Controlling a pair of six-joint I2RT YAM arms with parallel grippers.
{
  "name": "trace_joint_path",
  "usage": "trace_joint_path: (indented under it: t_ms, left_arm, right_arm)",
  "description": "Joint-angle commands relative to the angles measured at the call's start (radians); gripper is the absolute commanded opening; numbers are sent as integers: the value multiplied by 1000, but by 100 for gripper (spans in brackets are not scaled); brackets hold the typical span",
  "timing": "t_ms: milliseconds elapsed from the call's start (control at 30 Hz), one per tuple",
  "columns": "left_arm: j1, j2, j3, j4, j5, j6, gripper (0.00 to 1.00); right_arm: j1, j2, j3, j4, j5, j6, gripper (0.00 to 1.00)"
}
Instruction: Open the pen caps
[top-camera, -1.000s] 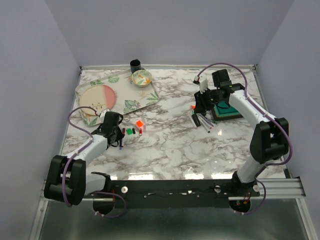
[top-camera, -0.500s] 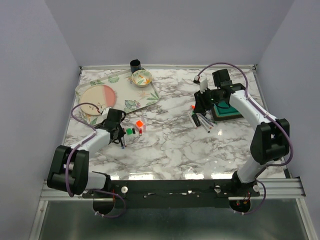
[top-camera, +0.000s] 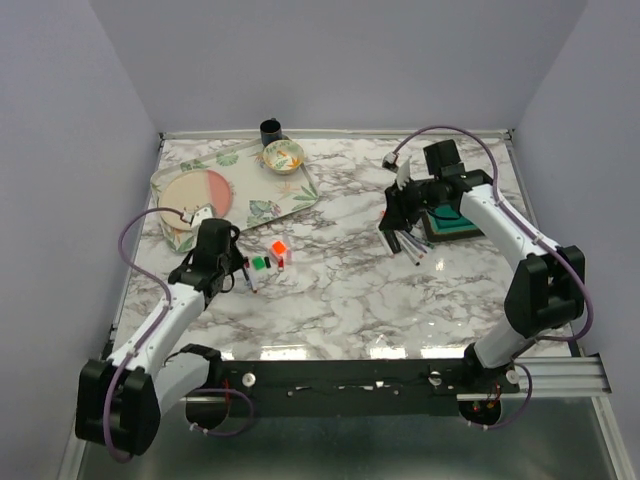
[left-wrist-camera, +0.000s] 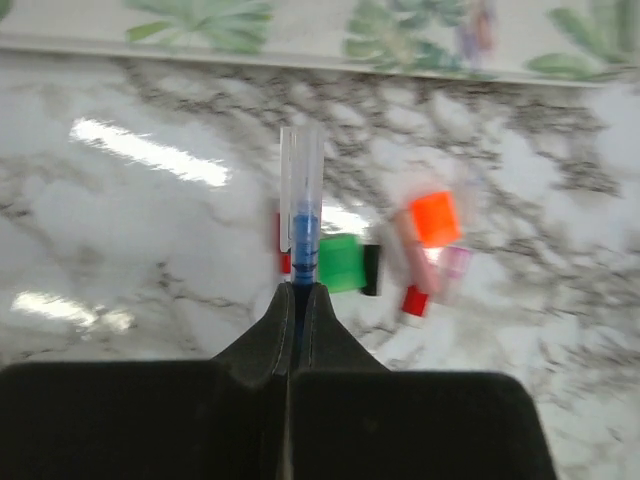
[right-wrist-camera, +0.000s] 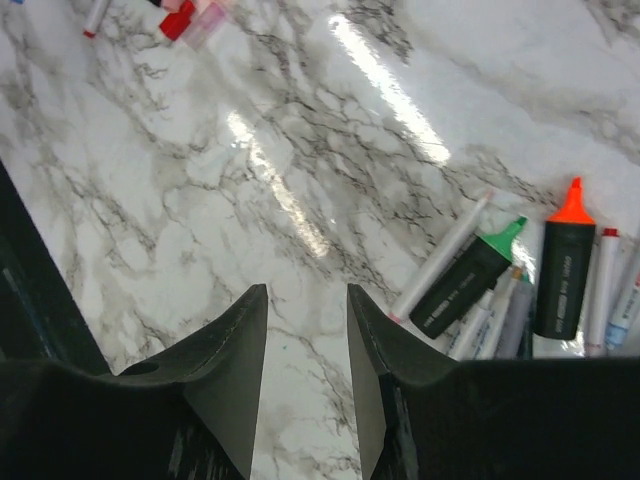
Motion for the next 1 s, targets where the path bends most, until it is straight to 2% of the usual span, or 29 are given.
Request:
trace_joint_path:
  t_ms: [0, 100, 167, 267, 333, 433, 533, 667, 900, 933, 967]
  left_arm:
    - [-30, -144, -74, 261, 355, -84, 0]
    - [-134, -149, -121, 485, 423, -196, 0]
    - [-258, -123, -127, 622, 387, -227, 0]
    - [-358, -54, -122, 788, 296, -286, 0]
    - [-432, 9, -108, 835, 214, -297, 0]
    - [-507, 78, -64, 875, 114, -299, 0]
    - [-556, 118, -23, 878, 33, -294, 0]
    - [-591, 147, 27, 847, -26, -288, 0]
    - [-613, 170, 47, 844, -61, -299, 0]
    - [-613, 172, 48, 847, -61, -299, 0]
    - [-613, 173, 51, 847, -61, -299, 0]
  right_arm:
    - [87, -47, -38, -9, -229, -45, 44]
    - [136, -51, -75, 44, -352, 3, 45]
    - [159, -53, -121, 135, -412, 106, 48]
    - [185, -58, -185, 279, -470, 258, 56]
    - [194, -59, -211, 372, -481, 331, 61]
    - [197, -58, -260, 486, -454, 490, 61]
    - [197, -67, -294, 556, -330, 641, 58]
    - [196, -85, -334, 638, -312, 745, 54]
    - [203, -68, -334, 655, -328, 776, 44]
    - [206, -67, -334, 653, -340, 776, 39]
    - [209, -64, -332, 659, -348, 776, 28]
